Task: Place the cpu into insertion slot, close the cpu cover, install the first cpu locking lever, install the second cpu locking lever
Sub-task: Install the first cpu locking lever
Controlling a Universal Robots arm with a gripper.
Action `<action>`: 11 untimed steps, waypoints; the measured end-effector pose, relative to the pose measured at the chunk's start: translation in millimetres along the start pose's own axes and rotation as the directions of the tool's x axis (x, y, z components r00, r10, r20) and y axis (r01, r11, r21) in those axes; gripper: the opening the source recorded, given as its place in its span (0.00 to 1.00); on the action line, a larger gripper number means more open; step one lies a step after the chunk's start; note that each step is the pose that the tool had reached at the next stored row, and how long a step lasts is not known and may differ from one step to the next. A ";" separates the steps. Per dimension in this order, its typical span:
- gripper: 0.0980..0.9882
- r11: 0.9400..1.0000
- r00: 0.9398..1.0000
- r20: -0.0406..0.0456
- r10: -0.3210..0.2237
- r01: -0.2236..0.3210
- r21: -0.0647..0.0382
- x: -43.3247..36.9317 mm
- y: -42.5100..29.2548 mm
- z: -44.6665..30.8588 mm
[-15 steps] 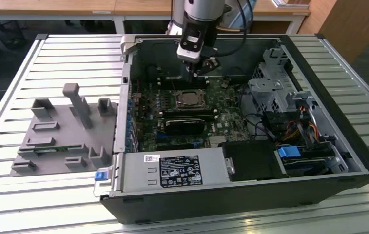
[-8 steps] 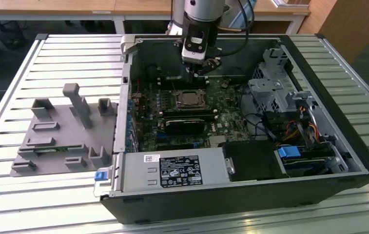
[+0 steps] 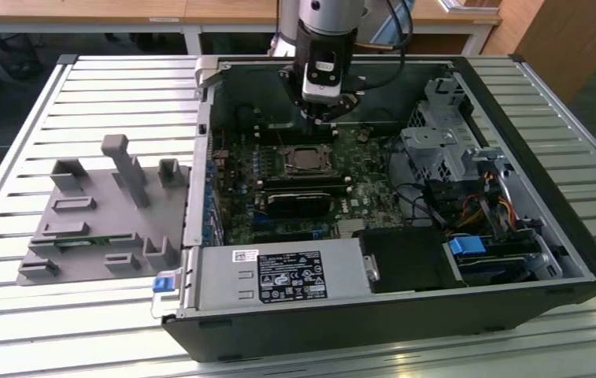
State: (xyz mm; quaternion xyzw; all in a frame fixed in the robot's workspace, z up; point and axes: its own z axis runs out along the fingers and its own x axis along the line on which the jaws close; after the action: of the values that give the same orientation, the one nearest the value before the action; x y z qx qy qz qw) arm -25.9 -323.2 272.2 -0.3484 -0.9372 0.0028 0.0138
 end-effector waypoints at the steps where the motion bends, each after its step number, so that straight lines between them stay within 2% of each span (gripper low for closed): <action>1: 0.01 1.000 1.000 0.000 -0.014 0.014 0.000 0.0 0.0 0.0; 6: 0.01 0.995 0.995 0.001 -0.101 0.101 0.002 -0.1 0.1 0.4; 11: 0.01 0.981 0.981 0.003 -0.192 0.192 0.004 -0.1 0.1 1.7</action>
State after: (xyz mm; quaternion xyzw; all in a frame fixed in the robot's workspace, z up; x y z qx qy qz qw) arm -25.8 -323.2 270.5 -0.2564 -0.9665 0.0039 0.0129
